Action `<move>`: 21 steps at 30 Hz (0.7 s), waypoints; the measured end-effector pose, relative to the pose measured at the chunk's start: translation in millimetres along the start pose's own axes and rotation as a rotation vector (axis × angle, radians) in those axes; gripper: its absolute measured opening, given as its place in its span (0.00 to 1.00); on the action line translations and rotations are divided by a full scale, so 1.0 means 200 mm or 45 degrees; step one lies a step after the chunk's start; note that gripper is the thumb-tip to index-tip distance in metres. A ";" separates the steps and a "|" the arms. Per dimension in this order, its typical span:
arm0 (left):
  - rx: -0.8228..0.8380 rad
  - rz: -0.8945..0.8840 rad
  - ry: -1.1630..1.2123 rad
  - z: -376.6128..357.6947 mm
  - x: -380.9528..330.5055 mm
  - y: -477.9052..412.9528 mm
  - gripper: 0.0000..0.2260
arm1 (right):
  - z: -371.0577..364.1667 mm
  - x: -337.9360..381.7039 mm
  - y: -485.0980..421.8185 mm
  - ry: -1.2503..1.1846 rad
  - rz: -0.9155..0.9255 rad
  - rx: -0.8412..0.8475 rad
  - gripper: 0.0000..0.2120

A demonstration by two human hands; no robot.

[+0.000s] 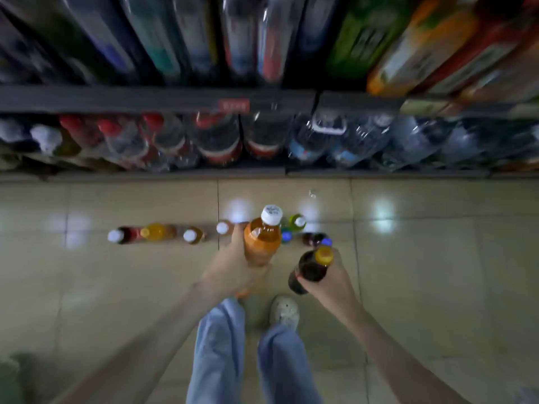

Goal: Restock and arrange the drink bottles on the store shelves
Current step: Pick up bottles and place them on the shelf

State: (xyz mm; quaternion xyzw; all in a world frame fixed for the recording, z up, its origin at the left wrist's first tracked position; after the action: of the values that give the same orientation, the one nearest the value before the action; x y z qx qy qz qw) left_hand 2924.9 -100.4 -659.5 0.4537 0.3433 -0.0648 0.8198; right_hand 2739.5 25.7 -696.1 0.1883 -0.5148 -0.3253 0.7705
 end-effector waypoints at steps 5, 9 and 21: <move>0.119 0.099 -0.037 -0.40 0.61 -0.39 0.34 | -0.35 -0.52 -0.34 0.030 0.029 0.054 0.25; 0.114 0.126 -0.065 -0.66 1.01 -0.74 0.31 | -0.59 -0.93 -0.67 -0.028 -0.014 -0.011 0.24; -0.077 -0.006 0.174 -0.96 1.53 -1.04 0.34 | -0.81 -1.37 -0.80 0.047 0.136 -0.079 0.33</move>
State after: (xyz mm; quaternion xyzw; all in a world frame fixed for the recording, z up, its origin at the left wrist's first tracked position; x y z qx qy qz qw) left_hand 2972.8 -6.2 -1062.7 0.4313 0.4013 -0.0252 0.8076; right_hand 2768.4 93.4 -1045.6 0.1425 -0.4994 -0.2963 0.8016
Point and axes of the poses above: each hand's wrist, its own y-axis away from the middle knuckle, its own z-axis out of the back of the hand, x = y × z, the point moved 3 cm from there along -y, towards the middle knuckle, and after that the axes turned 7 degrees about x, right-handed, at the moved point
